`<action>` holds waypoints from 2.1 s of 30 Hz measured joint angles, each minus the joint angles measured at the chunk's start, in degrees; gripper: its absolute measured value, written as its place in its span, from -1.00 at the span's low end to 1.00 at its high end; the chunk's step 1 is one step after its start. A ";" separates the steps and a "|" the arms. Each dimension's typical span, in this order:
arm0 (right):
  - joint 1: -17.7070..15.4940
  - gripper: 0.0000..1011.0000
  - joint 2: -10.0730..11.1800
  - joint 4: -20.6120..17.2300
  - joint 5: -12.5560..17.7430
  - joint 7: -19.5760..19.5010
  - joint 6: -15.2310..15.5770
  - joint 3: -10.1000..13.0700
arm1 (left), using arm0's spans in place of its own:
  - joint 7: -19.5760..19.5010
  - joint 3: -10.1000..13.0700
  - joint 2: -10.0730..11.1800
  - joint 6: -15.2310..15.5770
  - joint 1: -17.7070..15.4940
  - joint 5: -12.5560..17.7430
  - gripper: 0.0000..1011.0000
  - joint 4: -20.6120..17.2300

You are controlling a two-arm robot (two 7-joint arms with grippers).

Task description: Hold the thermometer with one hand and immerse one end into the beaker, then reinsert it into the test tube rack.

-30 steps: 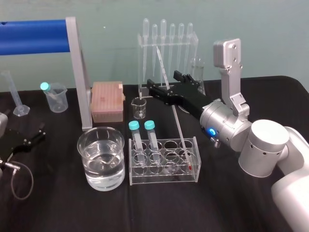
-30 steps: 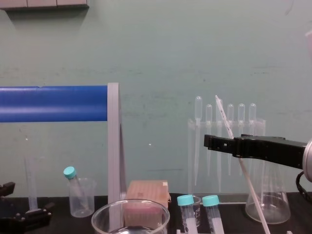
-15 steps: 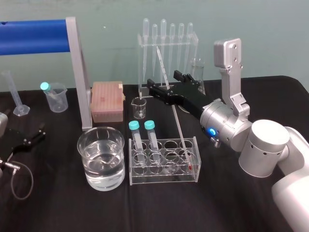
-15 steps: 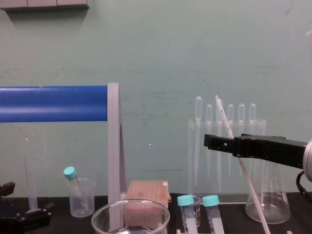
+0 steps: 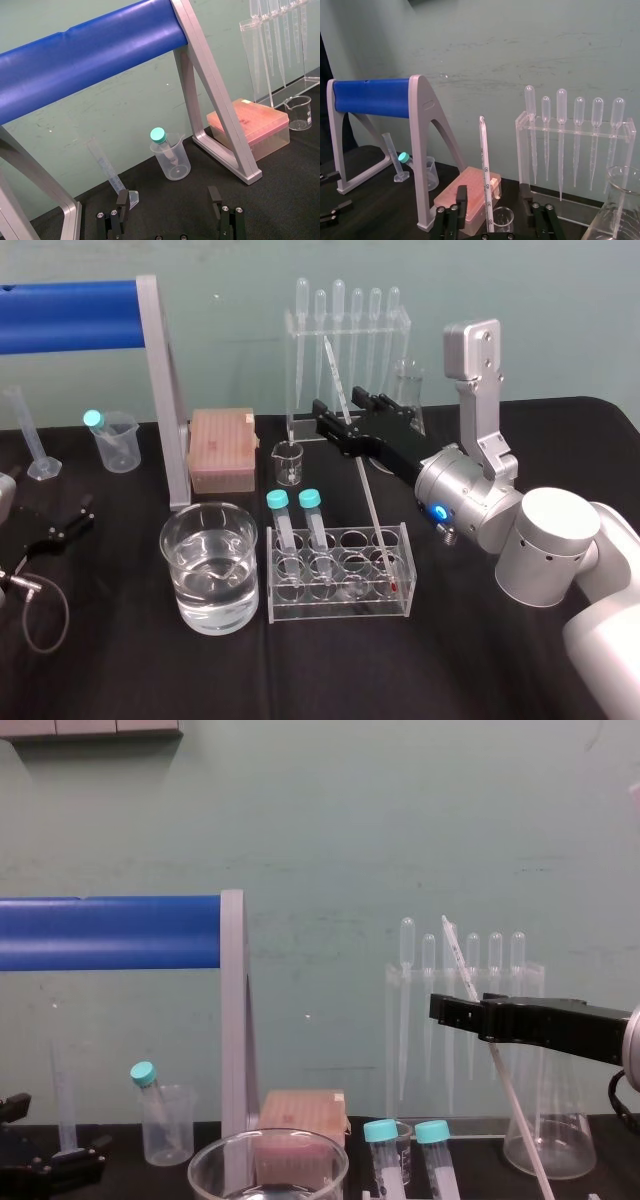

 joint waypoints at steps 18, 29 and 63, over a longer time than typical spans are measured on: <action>0.00 -0.73 0.00 -0.01 0.02 0.00 -0.01 0.00 | 0.00 0.00 0.00 0.00 0.00 0.00 0.99 0.00; 0.00 -0.89 0.00 0.00 0.02 0.00 -0.02 0.00 | 0.00 0.00 0.00 0.00 0.00 0.00 0.99 0.00; -0.79 -0.89 0.26 -6.87 2.53 2.42 -2.23 2.99 | 0.00 0.00 0.00 0.00 0.00 0.00 0.99 0.00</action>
